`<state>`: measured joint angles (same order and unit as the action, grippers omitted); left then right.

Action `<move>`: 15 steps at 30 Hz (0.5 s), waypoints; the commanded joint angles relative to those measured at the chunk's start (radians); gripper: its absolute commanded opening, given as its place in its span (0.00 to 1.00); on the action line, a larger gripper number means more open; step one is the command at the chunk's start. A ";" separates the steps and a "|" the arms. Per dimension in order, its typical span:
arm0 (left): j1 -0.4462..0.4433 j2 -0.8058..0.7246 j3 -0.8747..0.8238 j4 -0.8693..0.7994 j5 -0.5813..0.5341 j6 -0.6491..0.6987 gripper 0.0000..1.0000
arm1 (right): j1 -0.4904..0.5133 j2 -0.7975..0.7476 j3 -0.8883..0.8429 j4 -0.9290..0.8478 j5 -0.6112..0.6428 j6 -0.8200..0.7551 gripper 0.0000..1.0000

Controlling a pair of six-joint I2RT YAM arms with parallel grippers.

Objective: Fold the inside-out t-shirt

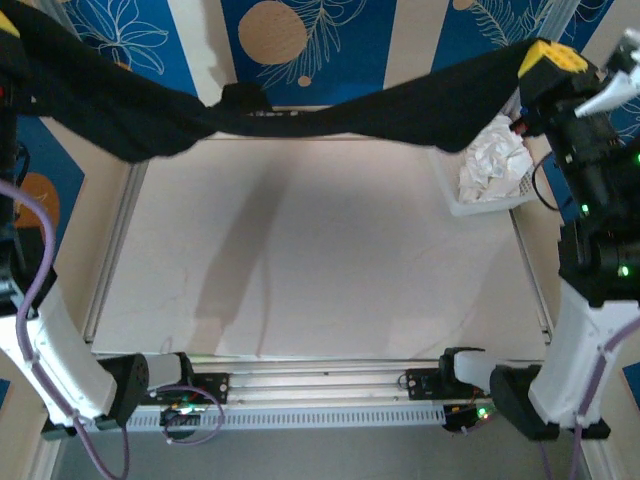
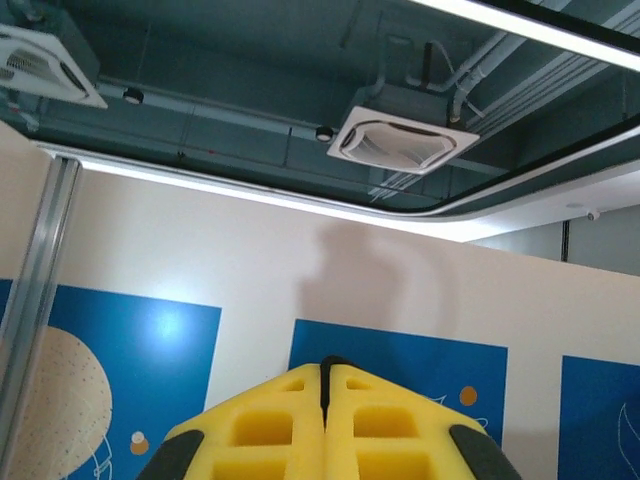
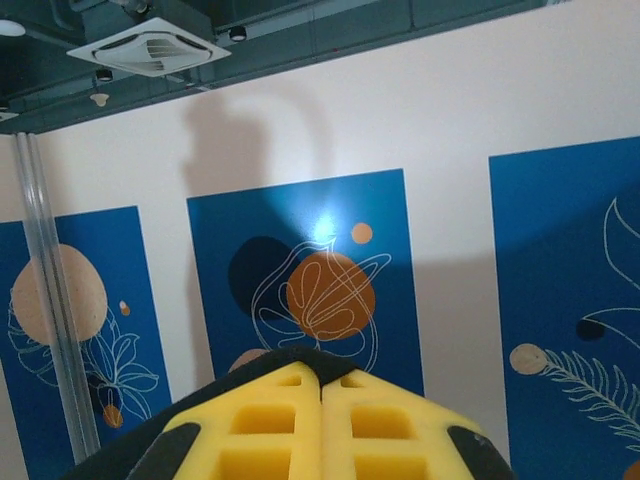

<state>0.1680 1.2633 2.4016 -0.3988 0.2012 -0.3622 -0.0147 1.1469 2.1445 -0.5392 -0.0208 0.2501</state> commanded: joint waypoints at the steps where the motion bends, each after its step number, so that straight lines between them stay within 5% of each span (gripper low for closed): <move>1: 0.002 -0.040 -0.009 0.068 -0.002 0.040 0.00 | -0.005 -0.073 -0.043 0.034 0.051 -0.049 0.00; 6: 0.002 0.006 0.022 0.074 -0.007 0.044 0.00 | -0.005 -0.077 -0.072 0.049 0.085 -0.085 0.00; 15: -0.021 0.321 0.028 0.100 0.025 0.059 0.00 | -0.003 0.080 -0.171 0.152 0.087 -0.138 0.00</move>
<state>0.1616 1.4597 2.4489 -0.3119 0.2157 -0.3298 -0.0147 1.1633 2.0178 -0.4564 0.0246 0.1501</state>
